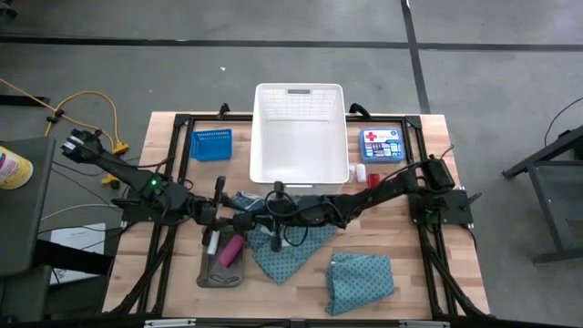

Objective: Pick & place medical supplies in basket/bin
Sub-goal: Put the black bandage into the black bin

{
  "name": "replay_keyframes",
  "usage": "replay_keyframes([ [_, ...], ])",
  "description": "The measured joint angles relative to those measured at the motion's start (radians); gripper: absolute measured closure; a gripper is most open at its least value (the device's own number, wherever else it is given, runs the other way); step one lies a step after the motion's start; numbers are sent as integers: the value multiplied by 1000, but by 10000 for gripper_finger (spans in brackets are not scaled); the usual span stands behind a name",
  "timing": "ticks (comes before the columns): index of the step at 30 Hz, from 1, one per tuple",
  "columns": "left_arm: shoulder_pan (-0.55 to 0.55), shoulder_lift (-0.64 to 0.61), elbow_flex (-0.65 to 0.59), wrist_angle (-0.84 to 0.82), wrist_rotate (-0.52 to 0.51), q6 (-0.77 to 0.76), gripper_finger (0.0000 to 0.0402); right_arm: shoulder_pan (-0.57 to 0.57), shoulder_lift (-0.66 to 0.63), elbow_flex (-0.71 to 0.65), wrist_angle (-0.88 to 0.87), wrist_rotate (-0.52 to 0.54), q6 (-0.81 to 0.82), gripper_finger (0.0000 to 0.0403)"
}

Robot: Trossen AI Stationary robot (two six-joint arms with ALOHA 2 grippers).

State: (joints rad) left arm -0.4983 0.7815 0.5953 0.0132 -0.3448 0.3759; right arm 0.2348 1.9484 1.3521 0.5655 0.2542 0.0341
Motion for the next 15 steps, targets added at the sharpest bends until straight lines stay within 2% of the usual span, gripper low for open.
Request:
replay_keyframes([
  [9, -92, 0, 0, 1, -156, 12, 328, 3, 0, 1, -3, 8, -2, 376],
  [15, -108, 0, 0, 3, -175, 6, 354, 3, 0, 1, -6, 4, -2, 375],
])
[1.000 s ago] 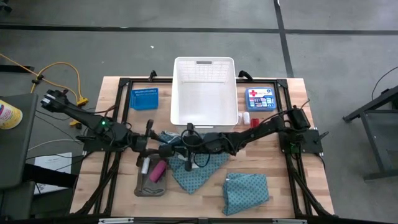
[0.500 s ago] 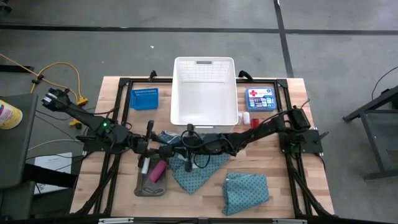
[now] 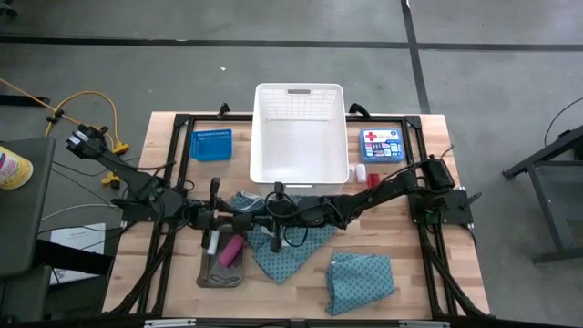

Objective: Pick & place medical supplies in basket/bin
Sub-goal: Put the black bandage into the black bin

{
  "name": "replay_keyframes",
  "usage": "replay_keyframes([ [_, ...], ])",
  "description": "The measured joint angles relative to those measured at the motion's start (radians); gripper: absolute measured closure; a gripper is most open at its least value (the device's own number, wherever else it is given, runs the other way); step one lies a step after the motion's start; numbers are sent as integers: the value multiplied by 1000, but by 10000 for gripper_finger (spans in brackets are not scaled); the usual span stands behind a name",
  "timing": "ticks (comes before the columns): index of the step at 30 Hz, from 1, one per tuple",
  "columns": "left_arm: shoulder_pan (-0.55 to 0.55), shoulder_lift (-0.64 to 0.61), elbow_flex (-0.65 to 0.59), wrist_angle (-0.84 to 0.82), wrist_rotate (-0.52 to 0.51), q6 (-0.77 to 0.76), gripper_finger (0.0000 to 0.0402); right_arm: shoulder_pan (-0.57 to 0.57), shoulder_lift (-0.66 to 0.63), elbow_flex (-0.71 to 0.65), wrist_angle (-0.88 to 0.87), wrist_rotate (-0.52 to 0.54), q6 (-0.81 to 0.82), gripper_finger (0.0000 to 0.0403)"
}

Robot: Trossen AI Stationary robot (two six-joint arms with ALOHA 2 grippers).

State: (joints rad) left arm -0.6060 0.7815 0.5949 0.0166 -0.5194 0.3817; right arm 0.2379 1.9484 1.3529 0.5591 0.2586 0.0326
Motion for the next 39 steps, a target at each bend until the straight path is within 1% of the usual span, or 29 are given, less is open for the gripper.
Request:
replay_keyframes([
  [6, -1, 0, 0, 0, -29, -9, 357, -1, 0, 0, 0, 1, 0, 375],
  [10, -2, 0, 0, -1, -30, -12, 358, -1, 0, 0, -2, -4, -2, 370],
  [14, -3, -1, 0, -2, -29, -20, 359, -1, 0, -2, -10, -23, -1, 335],
  [18, -3, -2, 0, -3, -26, -21, 359, 0, 0, -2, -14, -10, -2, 292],
  [21, -15, -2, 0, -17, -30, -37, 359, 2, -8, -2, -44, -7, -2, 268],
  [25, -36, -5, 0, -23, -41, -40, 359, 10, -46, -3, -110, -11, -2, 247],
  [29, -62, -16, 0, -43, -99, -42, 359, 18, -81, -1, -182, -2, 18, 237],
  [30, -70, -21, 0, -49, -107, -50, 359, 24, -94, -3, -227, -1, 23, 237],
  [34, -111, -51, 0, -129, -113, -155, 359, 39, -110, -1, -322, -1, 81, 236],
  [39, -156, -90, 0, -318, -113, -461, 358, 57, -112, -2, -401, -31, 169, 236],
])
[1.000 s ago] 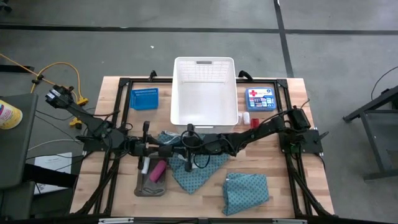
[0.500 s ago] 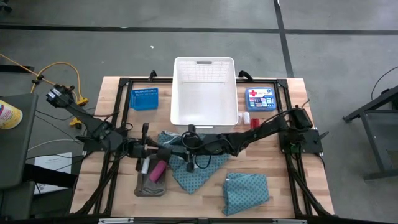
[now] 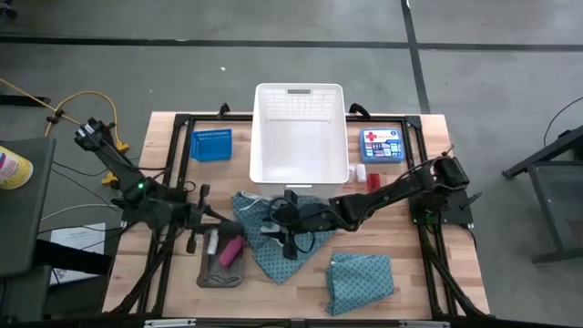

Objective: Pick & place medical supplies in basket/bin
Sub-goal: Put the black bandage into the black bin

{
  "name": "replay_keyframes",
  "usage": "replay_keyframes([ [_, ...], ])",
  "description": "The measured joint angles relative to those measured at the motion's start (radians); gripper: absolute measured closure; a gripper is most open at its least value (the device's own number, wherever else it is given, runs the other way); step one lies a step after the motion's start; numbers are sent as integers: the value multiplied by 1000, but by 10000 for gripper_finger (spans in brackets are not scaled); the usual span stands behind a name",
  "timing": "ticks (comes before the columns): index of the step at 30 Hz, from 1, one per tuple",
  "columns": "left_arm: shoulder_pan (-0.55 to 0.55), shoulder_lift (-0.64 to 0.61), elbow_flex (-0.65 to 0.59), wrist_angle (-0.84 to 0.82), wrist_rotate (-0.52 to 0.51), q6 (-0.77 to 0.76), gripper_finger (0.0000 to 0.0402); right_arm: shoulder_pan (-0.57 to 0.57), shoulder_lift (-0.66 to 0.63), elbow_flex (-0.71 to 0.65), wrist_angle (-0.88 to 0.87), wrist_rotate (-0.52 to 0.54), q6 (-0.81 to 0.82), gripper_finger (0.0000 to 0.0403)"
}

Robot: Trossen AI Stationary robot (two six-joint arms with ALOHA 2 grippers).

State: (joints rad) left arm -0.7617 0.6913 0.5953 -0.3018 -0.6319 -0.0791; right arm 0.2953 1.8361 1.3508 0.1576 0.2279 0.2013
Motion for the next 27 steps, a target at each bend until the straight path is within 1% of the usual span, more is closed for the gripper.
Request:
replay_keyframes([
  [3, -13, -7, 0, -109, 8, -188, 358, 10, 0, 0, -50, -1, 43, 236],
  [5, -20, -5, 0, -170, 44, -310, 358, 19, 0, -1, -55, -2, 64, 236],
  [9, -27, 27, 0, -227, 191, -522, 360, 41, 0, 0, -57, -3, 87, 236],
  [12, -27, 79, 0, -231, 304, -635, 369, 54, 0, 0, -67, -1, 109, 236],
  [15, -27, 154, 0, -228, 400, -697, 375, 62, 0, 0, -80, 2, 116, 236],
  [19, -27, 257, 0, -223, 483, -715, 377, 72, 0, 0, -78, 7, 120, 236],
  [23, -27, 312, 0, -200, 506, -714, 378, 73, 0, 0, -78, 7, 122, 236],
  [27, -27, 317, 0, -180, 507, -702, 371, 72, 0, 0, -79, 5, 139, 236],
])
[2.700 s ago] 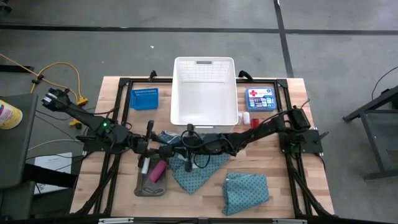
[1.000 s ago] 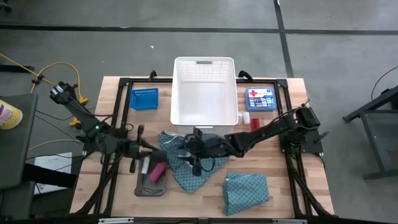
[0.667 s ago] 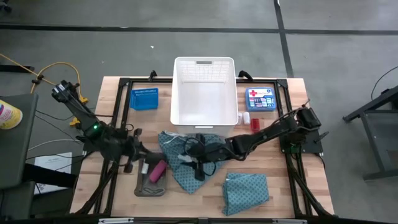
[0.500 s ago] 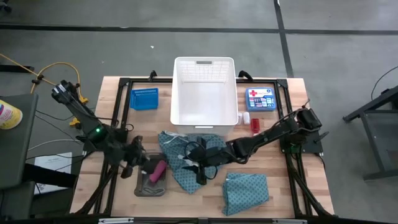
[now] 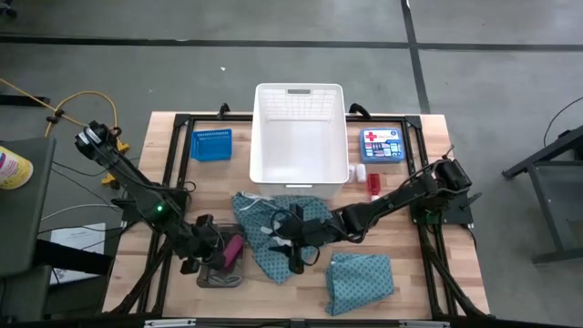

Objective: Pick & place medical supplies in basket/bin
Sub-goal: Put the black bandage into the black bin, then put the orange bottle into the blue bin

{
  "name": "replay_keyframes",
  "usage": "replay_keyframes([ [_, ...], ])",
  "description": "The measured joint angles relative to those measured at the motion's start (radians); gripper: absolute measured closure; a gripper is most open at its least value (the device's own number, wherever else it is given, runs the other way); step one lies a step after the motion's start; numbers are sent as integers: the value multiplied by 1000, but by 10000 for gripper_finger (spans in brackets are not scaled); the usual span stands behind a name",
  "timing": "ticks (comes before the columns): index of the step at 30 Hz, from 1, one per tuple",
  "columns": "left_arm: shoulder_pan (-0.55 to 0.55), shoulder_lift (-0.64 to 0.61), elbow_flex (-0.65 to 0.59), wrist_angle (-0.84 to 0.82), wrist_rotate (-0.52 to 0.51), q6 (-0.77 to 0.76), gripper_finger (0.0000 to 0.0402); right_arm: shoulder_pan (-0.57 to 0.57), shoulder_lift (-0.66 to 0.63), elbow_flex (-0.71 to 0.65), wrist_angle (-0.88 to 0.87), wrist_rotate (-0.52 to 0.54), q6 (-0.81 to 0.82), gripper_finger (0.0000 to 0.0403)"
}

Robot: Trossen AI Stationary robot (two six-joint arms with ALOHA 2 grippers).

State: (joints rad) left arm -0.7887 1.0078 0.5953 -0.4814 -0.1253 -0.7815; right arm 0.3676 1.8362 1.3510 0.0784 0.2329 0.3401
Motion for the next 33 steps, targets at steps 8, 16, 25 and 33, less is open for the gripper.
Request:
replay_keyframes([
  [8, 0, -2, 0, 12, -1, -2, 284, 2, 0, 0, 0, -1, 0, 236],
  [16, 0, -2, 0, 21, 13, -5, 231, 4, 0, 0, 0, -5, 0, 236],
  [25, 0, -2, 0, 191, 144, 43, 229, 6, 0, 0, -17, -5, 4, 236],
  [33, 76, -34, 0, 112, -19, 127, 229, 6, 0, 0, -17, -8, 4, 236],
])
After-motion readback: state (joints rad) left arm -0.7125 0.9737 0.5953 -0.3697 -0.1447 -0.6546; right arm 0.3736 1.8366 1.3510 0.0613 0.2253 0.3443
